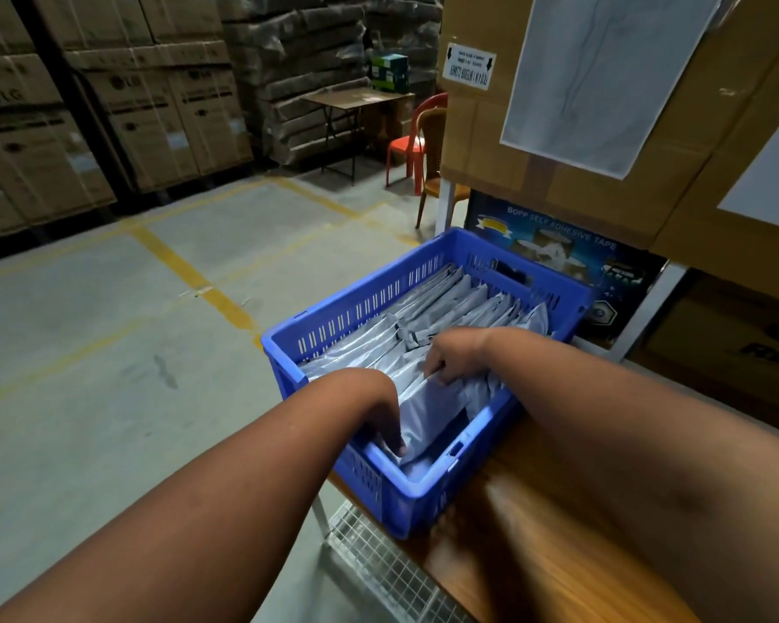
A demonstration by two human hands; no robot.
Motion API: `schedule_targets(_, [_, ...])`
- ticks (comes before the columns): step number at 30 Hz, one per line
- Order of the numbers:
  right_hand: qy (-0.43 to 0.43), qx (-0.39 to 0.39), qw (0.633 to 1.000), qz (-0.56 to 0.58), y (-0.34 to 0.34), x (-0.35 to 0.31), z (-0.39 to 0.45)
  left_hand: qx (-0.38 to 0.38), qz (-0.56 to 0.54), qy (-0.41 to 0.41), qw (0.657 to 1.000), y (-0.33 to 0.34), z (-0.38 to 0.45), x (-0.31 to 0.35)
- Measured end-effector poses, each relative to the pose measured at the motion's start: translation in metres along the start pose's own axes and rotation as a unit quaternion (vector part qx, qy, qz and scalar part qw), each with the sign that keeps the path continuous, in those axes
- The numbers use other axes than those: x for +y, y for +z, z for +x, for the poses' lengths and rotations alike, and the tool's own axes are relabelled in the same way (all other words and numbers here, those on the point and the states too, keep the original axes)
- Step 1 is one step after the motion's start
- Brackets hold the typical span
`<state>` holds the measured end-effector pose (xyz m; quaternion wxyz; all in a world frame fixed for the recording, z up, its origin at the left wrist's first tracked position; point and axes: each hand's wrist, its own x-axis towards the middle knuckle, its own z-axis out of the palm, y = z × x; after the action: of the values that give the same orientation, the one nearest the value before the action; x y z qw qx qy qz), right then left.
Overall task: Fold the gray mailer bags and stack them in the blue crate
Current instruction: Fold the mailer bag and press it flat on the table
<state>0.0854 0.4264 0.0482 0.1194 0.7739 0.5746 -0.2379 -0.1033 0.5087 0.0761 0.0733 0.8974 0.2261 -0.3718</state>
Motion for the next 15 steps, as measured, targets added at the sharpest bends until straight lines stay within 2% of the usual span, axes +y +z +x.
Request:
schedule_targets(2, [0.014,0.004,1.0,0.027,0.0,0.005,-0.003,-0.045,0.009,-0.005,0.999,0.001,0.007,0.006])
schedule_targets(4, [0.012,0.004,1.0,0.025,0.0,0.006,-0.009,-0.055,0.055,-0.007,0.997,0.002,0.014,0.008])
schedule_targets(8, [-0.029,-0.019,0.994,-0.103,0.016,0.018,0.009,-0.005,0.113,-0.005,0.994,0.0,0.014,0.008])
schedule_targets(11, [0.002,-0.03,0.99,-0.138,0.015,0.007,0.01,0.055,0.115,-0.029,0.991,-0.002,0.014,0.003])
schedule_targets(15, [0.051,-0.026,0.986,-0.156,0.002,-0.012,-0.003,0.032,0.115,-0.022,0.993,0.003,0.016,0.002])
